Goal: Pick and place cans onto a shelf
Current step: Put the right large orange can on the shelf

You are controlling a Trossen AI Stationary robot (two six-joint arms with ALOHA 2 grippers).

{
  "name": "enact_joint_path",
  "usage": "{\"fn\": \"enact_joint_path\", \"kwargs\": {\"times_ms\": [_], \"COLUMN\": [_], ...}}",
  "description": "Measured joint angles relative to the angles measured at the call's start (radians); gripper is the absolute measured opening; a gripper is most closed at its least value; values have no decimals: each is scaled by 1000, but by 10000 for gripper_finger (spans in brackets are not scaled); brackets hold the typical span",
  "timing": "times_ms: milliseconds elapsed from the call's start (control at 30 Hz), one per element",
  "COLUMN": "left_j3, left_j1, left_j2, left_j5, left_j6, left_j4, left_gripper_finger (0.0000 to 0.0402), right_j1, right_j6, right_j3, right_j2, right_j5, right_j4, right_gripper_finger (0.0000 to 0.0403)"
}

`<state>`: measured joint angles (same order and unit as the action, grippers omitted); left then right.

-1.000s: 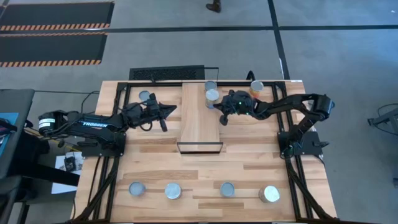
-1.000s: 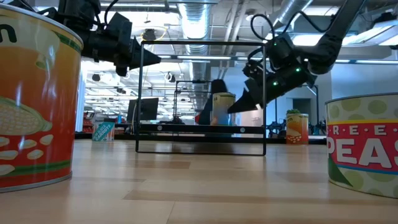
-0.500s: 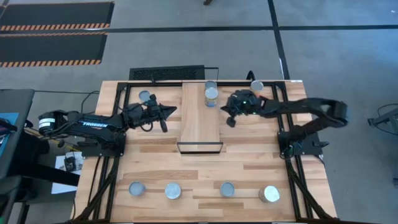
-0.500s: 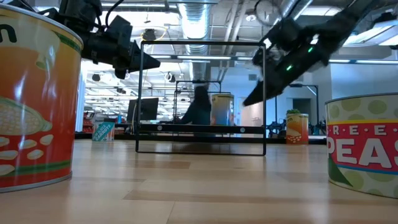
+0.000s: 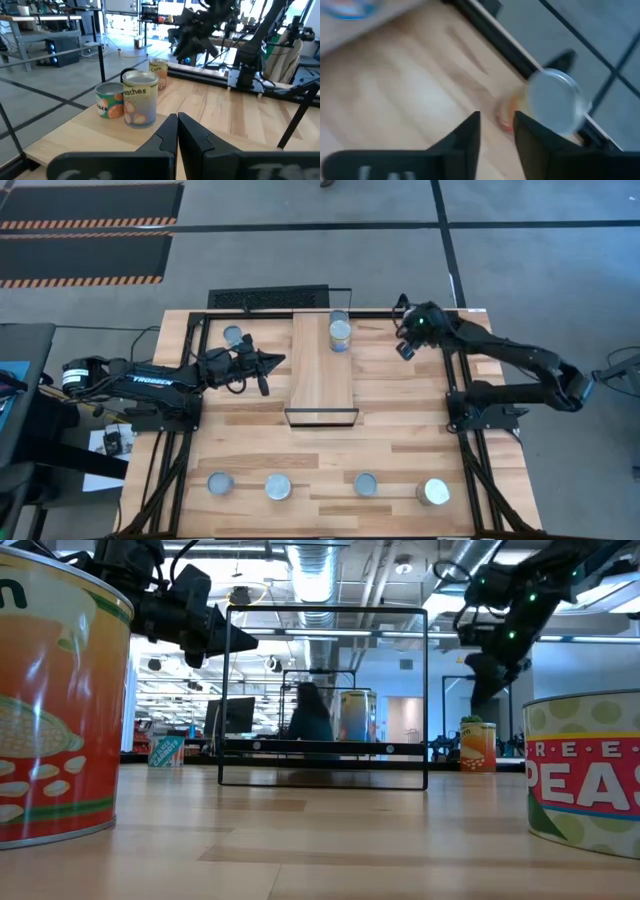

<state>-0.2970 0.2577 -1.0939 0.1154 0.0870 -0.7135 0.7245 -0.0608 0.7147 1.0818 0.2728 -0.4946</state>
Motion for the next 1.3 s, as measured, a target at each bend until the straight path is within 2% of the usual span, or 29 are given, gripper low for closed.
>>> {"fn": "enact_joint_path", "kwargs": {"times_ms": [167,267,467,767,933,1200,1300], "left_j3": [0,0,0,0,0,0,0], "left_j1": [0,0,0,0,0,0,0], "left_j2": [0,0,0,0,0,0,0], "left_j5": [0,0,0,0,0,0,0], "left_j6": [-9,-15,-15,-15,-15,-15,-15], "left_j4": [18,21,23,23,23,23,23], "left_gripper_finger": [0,0,0,0,0,0,0], "right_j1": [98,125,150,193,191,156,123], "right_j6": [-13,-24,-53,-146,-187,-207,-191], "right_j3": [0,0,0,0,3,14,41], "right_j2": [46,79,127,199,228,188,162], "right_j5": [-1,-4,-5,-8,4,0,-22], "right_j4": [39,60,101,113,115,-6,-103], "right_gripper_finger": [229,251,253,232,191,41,8]}}
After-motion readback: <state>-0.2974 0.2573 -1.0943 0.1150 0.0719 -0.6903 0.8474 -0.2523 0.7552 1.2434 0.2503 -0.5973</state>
